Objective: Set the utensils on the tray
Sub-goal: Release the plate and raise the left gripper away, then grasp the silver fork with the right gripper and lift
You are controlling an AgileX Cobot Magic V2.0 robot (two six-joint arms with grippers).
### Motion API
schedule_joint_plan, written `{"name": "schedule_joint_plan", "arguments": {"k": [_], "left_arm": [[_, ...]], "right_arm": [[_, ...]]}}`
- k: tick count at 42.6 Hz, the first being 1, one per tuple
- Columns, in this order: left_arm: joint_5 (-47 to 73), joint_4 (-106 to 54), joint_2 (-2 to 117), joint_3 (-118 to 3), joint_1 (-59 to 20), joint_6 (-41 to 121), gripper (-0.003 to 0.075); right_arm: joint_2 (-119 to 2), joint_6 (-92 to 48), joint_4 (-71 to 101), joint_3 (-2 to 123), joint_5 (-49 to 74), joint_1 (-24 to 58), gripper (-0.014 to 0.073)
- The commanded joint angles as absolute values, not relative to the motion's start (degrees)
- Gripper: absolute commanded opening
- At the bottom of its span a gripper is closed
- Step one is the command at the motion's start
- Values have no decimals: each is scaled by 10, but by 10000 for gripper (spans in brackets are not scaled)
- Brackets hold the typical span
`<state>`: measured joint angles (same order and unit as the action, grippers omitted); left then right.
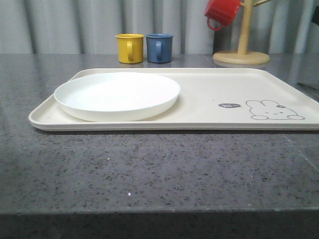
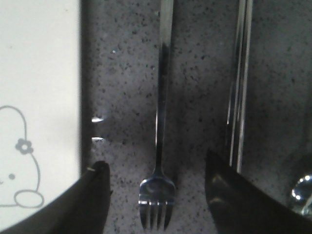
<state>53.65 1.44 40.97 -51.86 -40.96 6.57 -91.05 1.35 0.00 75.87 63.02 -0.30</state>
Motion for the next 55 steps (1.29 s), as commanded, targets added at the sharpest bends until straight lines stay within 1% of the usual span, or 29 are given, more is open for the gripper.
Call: {"name": "schedule_joint_plan", "arguments": {"k": [1, 12, 15, 22, 24, 25, 29, 33, 35, 40, 45, 55], "left_arm": [[500, 11, 408, -531, -413, 60, 398], [500, 11, 408, -531, -413, 60, 398], [500, 11, 408, -531, -413, 60, 398], [499, 11, 408, -531, -413, 60, 398], [499, 11, 408, -531, -413, 60, 398], [499, 11, 408, -531, -413, 60, 398], [499, 11, 408, -531, -413, 60, 398], [499, 11, 408, -531, -413, 60, 398], [499, 11, 408, -531, -413, 60, 398], [499, 11, 408, -531, -413, 60, 398], [499, 11, 408, -531, -413, 60, 398], [498, 11, 408, -531, -413, 60, 398]], "right_arm": [[-923, 8, -8, 800, 636, -5, 455], [-989, 8, -8, 843, 660, -5, 451], [-1002, 8, -8, 850, 666, -5, 414], [-1008, 8, -7, 854, 672, -5, 263], [-1008, 8, -4, 854, 675, -5, 196], [-1008, 8, 0, 854, 675, -5, 179], [-1007, 8, 5, 854, 676, -5, 67], [-1007, 8, 11, 854, 675, -5, -8], [-1006, 8, 11, 854, 674, -5, -29], [-998, 8, 15, 869, 688, -4, -37], [-987, 8, 32, 902, 719, 18, -34], [-1000, 16, 42, 971, 756, 138, -34]]}}
